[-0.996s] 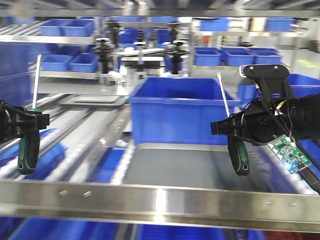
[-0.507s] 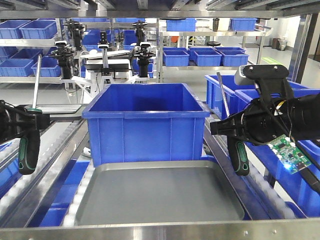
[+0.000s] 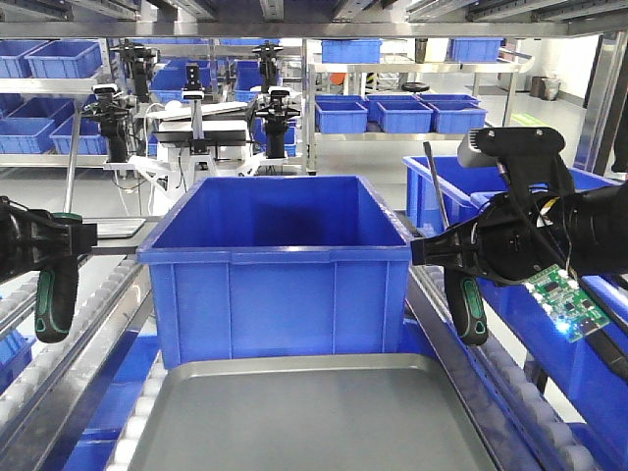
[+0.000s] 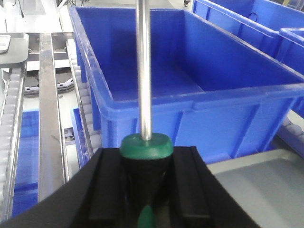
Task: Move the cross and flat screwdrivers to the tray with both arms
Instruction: 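Hold both screwdrivers while driving to the conveyor with the grey tray, then lower both screwdrivers onto the grey tray and open both grippers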
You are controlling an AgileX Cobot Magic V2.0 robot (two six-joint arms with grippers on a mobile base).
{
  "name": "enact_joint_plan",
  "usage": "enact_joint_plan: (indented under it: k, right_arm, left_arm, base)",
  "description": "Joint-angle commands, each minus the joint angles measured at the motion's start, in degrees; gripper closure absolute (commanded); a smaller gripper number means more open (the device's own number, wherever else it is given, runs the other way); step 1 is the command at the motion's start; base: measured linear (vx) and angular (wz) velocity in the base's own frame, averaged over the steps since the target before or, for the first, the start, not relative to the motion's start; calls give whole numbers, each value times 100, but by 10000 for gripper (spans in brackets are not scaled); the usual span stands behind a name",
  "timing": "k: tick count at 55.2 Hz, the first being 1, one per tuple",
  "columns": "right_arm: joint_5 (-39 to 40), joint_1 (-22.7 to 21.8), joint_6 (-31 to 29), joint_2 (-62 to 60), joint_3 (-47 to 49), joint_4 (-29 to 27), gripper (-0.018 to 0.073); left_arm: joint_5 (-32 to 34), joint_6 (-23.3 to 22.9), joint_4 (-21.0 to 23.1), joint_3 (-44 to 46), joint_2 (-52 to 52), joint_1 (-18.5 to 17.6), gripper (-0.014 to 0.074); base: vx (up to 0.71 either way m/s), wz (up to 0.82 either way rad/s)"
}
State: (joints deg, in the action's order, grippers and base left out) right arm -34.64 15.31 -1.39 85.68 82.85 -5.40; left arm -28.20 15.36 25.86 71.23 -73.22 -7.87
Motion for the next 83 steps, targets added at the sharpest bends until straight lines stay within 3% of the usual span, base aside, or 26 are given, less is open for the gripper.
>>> enact_joint_plan:
  k: [1, 42, 49, 52, 57, 62, 68, 75, 83]
  right_arm:
    - [494, -24, -14, -227, 229, 6, 567]
    - [517, -24, -14, -227, 229, -9, 567]
    - [444, -24, -8, -227, 229, -322, 567]
    - [296, -24, -15, -227, 229, -641, 567]
    - [-226, 83, -80, -155, 229, -989, 567]
    - [-670, 325, -67, 6, 229, -1024, 567]
    - [-828, 695, 101, 248, 229, -1024, 567]
    - [-850, 1008, 336, 535, 229, -1025, 567]
    - [-1051, 1189, 444, 902, 229, -1041, 565]
  left_arm:
    - [438, -5, 141, 198, 157, -19, 594]
    - [775, -10, 141, 198, 157, -19, 594]
    - [550, -24, 156, 198, 157, -19, 594]
    - [437, -24, 308, 198, 129, -19, 594]
    - [-172, -3, 1012, 185, -35, -49, 594]
    - [-656, 26, 1391, 147, -346, -260, 594]
    - [-705, 26, 1641, -28, -666, -639, 594]
    - [-572, 33, 1670, -273, -955, -1114, 594]
    - [-562, 27, 1677, -368, -1271, -1345, 592]
  base:
    - [9, -1]
    - [3, -1]
    - [0, 0]
    - [0, 0]
    - [0, 0]
    - [0, 0]
    - [0, 0]
    - [0, 0]
    - [0, 0]
